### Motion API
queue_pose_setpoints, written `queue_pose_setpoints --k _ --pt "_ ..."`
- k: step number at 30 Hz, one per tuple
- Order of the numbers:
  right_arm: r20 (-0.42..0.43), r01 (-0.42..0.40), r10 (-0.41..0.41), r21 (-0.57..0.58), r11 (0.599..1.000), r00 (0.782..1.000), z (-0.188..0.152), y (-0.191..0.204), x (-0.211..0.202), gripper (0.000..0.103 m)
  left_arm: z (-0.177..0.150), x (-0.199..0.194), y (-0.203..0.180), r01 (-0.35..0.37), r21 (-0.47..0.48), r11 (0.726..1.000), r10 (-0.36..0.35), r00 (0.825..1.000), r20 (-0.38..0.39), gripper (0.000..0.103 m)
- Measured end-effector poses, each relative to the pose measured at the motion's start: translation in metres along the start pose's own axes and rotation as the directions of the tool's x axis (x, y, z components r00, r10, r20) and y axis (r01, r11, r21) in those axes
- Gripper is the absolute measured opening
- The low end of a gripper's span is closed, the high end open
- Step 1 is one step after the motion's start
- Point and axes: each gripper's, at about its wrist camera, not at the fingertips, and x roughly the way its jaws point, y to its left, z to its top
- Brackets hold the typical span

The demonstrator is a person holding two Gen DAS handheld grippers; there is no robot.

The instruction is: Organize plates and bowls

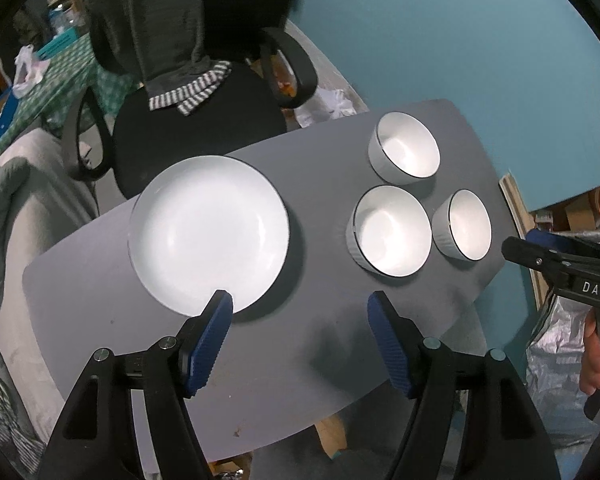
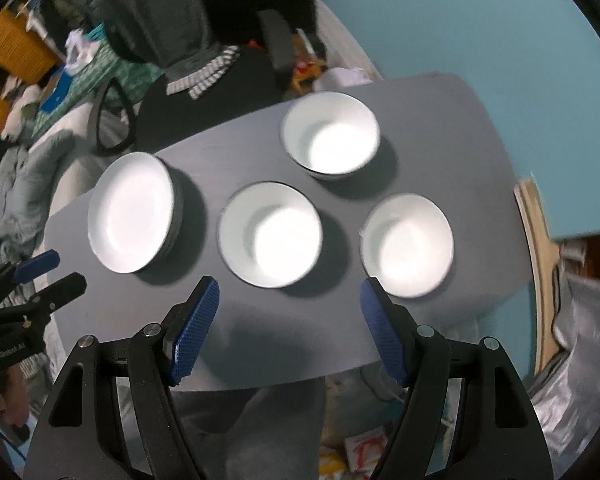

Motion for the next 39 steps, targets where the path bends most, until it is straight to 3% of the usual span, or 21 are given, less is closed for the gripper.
queue_pose_setpoints --k 18,31,39 --pt "-0.028 -0.070 0.079 0.250 0.966 0.996 -0.034 -0.070 0.026 0.072 0.028 0.059 -0.051 0.009 0.096 0.995 0.001 0.995 -0.103 0.071" --pt "-0.036 -0.170 0.190 0.306 0.937 0.981 -0.026 -0.072 0.076 0.072 0.044 0.110 -0.056 -0.004 0.093 0.996 0.020 0.984 -0.176 0.071" --pt "-0.062 -0.188 0.216 0.300 0.935 0.974 -0.013 -0.070 0.104 0.072 0.053 0.135 -0.058 -0.005 0.063 0.998 0.018 0.978 -0.210 0.071"
